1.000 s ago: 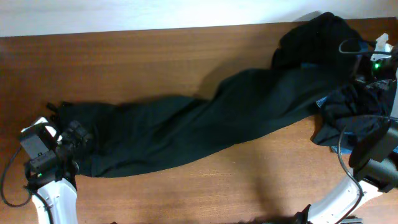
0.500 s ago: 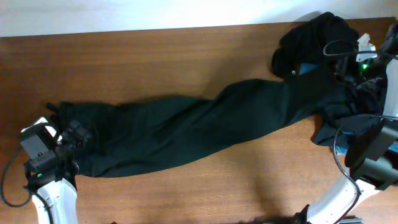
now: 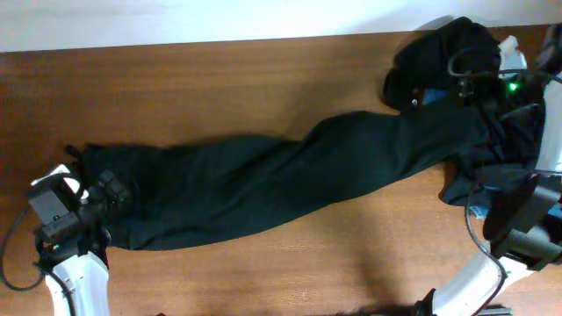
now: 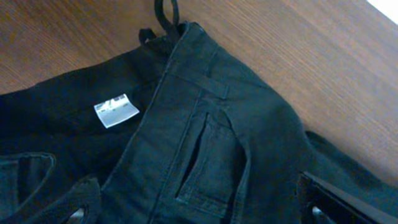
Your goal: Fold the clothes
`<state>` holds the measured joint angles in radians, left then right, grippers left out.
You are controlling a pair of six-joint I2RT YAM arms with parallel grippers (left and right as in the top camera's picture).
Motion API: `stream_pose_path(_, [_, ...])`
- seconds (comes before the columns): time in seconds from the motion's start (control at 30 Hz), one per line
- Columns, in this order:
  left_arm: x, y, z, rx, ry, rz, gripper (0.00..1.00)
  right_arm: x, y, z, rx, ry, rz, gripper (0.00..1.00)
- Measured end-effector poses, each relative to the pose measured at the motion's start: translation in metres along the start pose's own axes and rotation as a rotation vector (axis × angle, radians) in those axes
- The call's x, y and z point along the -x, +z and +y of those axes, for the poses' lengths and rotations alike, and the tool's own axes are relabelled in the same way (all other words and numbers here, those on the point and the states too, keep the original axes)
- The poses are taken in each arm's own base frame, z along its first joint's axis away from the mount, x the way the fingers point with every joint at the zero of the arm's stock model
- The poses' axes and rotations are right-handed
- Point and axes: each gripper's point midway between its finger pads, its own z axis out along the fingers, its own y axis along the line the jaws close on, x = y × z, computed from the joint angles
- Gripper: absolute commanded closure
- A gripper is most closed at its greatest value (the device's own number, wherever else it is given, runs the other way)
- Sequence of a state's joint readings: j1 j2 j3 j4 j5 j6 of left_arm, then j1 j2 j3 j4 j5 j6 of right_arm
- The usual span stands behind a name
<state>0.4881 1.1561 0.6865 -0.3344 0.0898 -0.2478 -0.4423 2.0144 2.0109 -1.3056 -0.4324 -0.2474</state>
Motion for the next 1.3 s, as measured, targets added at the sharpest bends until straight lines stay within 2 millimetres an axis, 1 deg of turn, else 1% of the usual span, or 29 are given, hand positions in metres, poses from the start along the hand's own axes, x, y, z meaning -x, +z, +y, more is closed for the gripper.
stream_pose_path(0.07, [-0.002, 0.0, 0.0, 0.002, 0.014, 0.006, 0.01, 0.003, 0.001, 0.024, 0.014, -0.061, 0.005, 0.01])
stream_pose_path(0.1, [-0.004, 0.0, 0.001, 0.005, 0.02, 0.016, 0.01, 0.002, 0.004, 0.041, 0.023, -0.101, 0.017, 0.01])
stream_pose_path(0.17, [-0.009, 0.0, 0.007, 0.038, 0.02, 0.037, 0.01, -0.004, 0.013, 0.068, 0.033, -0.162, 0.058, 0.01])
stream_pose_path(0.27, [-0.015, 0.001, 0.015, 0.08, 0.018, 0.058, 0.01, -0.008, 0.023, 0.095, 0.039, -0.227, 0.087, 0.01])
stream_pose_path(0.33, [-0.02, 0.005, 0.019, 0.099, 0.011, 0.083, 0.01, -0.012, 0.03, 0.113, 0.043, -0.273, 0.105, 0.01])
stream_pose_path(0.37, [-0.026, 0.009, 0.022, 0.113, 0.005, 0.11, 0.01, -0.014, 0.033, 0.123, 0.044, -0.298, 0.114, 0.01])
stream_pose_path(0.43, [-0.037, 0.015, 0.027, 0.134, -0.015, 0.157, 0.01, -0.017, 0.037, 0.135, 0.047, -0.329, 0.127, 0.01])
stream_pose_path(0.53, [-0.05, 0.025, 0.032, 0.154, -0.036, 0.21, 0.01, -0.021, 0.041, 0.148, 0.05, -0.36, 0.139, 0.01])
stream_pose_path(0.6, [-0.061, 0.034, 0.036, 0.171, -0.046, 0.261, 0.01, -0.024, 0.043, 0.157, 0.052, -0.384, 0.147, 0.01])
stream_pose_path(0.73, [-0.076, 0.054, 0.042, 0.189, -0.054, 0.323, 0.01, -0.028, 0.047, 0.169, 0.06, -0.412, 0.156, 0.01])
stream_pose_path(0.83, [-0.083, 0.069, 0.045, 0.196, -0.055, 0.343, 0.01, -0.03, 0.048, 0.175, 0.064, -0.424, 0.16, 0.01])
stream_pose_path(0.93, [-0.076, 0.078, 0.045, 0.206, -0.055, 0.345, 0.01, -0.032, 0.048, 0.175, 0.065, -0.424, 0.168, 0.01])
stream_pose_path(1.0, [-0.068, 0.086, 0.045, 0.214, -0.052, 0.337, 0.01, -0.032, 0.048, 0.175, 0.065, -0.423, 0.169, 0.01])
stream_pose_path(1.3, [-0.021, 0.13, 0.042, 0.223, -0.031, 0.285, 0.01, -0.032, 0.048, 0.175, 0.065, -0.423, 0.171, 0.01])
